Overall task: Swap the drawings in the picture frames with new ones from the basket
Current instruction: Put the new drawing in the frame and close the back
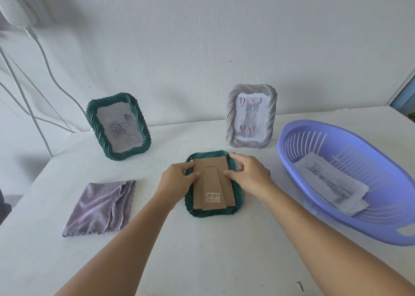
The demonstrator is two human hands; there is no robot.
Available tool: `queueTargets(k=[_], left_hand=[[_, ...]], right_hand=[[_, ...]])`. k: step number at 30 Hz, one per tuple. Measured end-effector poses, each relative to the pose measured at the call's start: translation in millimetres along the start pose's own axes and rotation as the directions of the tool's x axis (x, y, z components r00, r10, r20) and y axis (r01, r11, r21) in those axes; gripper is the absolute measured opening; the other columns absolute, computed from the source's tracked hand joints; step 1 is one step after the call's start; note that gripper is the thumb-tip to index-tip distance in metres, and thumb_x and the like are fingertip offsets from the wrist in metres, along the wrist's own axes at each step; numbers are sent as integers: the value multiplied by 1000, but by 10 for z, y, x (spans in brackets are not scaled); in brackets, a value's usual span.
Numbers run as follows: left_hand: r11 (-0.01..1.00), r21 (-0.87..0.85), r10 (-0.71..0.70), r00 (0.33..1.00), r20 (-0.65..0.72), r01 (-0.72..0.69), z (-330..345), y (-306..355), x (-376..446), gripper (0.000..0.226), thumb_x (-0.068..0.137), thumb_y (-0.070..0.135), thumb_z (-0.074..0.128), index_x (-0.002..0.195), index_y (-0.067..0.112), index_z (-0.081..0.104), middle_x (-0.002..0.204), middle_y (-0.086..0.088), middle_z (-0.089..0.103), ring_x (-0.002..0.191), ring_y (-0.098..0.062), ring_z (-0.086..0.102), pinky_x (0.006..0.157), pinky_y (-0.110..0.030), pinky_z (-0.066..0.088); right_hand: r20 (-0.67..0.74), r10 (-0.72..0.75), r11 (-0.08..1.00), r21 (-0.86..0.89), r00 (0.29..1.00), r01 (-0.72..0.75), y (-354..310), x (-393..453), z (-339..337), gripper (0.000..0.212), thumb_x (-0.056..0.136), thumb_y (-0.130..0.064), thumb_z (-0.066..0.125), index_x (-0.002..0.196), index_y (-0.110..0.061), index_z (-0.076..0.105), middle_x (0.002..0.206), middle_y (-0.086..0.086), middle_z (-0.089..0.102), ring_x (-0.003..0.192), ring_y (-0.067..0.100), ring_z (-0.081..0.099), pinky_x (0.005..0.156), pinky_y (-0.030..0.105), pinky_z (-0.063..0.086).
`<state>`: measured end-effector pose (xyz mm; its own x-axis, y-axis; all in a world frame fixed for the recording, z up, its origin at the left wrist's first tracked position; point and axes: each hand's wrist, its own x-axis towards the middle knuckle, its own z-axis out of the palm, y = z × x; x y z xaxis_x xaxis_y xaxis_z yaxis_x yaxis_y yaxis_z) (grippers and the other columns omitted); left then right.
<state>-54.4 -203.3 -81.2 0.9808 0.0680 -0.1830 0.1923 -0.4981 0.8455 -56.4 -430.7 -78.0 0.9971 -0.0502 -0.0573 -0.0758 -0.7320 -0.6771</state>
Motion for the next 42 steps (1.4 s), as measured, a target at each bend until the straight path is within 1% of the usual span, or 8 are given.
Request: queueTargets(k=[5, 9, 16, 20, 24, 27, 32, 42], left_hand=[[1000, 17, 4, 1000, -1, -4, 3, -5, 8, 54, 95, 30, 72, 146, 28, 55, 127, -2, 65, 106, -20, 63, 86, -36, 58], [1000, 19, 0, 1000, 3, 0, 1, -9, 25, 54, 95, 30, 72, 146, 28, 55, 126, 0, 64, 102, -17, 64, 85, -36, 59], [1000, 27, 13, 1000, 3, -13, 13, -16, 16, 54, 95, 32, 70, 146, 29, 54, 117, 3, 64, 98, -15, 62, 76, -30, 57], [976, 190, 98, 994, 53, -106, -81, 32, -99, 57, 96, 43, 65, 149, 32, 47, 84, 6, 60, 76, -10, 58, 58, -23, 42], [922, 304, 199, 966, 163, -241, -350, 4, -276, 59, 89, 56, 69, 143, 48, 47, 106, 12, 56, 89, -5, 59, 73, -22, 45], [914, 265, 216, 921, 325, -308, -508, -35, -404, 46, 82, 52, 79, 124, 56, 62, 108, 20, 58, 93, 3, 56, 86, -22, 47], [915, 240, 227, 905, 361, -325, -491, -84, -532, 33, 78, 44, 85, 107, 53, 74, 111, 21, 57, 99, -1, 57, 91, -19, 47], [873, 301, 289, 905, 313, -383, -422, -145, -591, 35, 76, 45, 85, 108, 51, 73, 110, 25, 53, 101, 1, 54, 83, -13, 45]], right_hand=[[50, -20, 992, -123, 999, 26, 39, 13, 17, 50, 94, -55, 59, 143, -50, 50, 105, -3, 59, 103, 17, 60, 99, 37, 44], [104, -39, 963, -261, 994, 65, 7, 40, 34, 48, 98, -58, 46, 146, -56, 42, 118, 0, 55, 116, 23, 56, 99, 40, 41], [78, -50, 968, -242, 996, 68, -7, -15, 26, 51, 99, -56, 48, 148, -52, 41, 116, 1, 52, 116, 24, 55, 102, 43, 40], [-89, -213, 932, -316, 973, 175, -77, -193, 76, 52, 97, -58, 51, 148, -47, 45, 119, -2, 47, 115, 26, 49, 106, 44, 34], [47, -356, 899, -254, 933, 356, -107, -338, 87, 64, 85, -79, 36, 143, -53, 48, 126, -18, 37, 126, 11, 38, 119, 49, 6], [172, -356, 889, -242, 918, 390, -66, -350, 96, 66, 83, -84, 44, 141, -55, 48, 133, -23, 36, 134, 8, 31, 119, 50, -8], [163, -341, 899, -233, 926, 372, -82, -356, 96, 68, 76, -86, 51, 137, -56, 53, 130, -23, 38, 131, 7, 32, 119, 52, -13], [173, -335, 897, -241, 926, 370, -120, -382, 61, 67, 77, -85, 50, 136, -55, 54, 130, -20, 43, 132, 8, 32, 119, 54, -13]])
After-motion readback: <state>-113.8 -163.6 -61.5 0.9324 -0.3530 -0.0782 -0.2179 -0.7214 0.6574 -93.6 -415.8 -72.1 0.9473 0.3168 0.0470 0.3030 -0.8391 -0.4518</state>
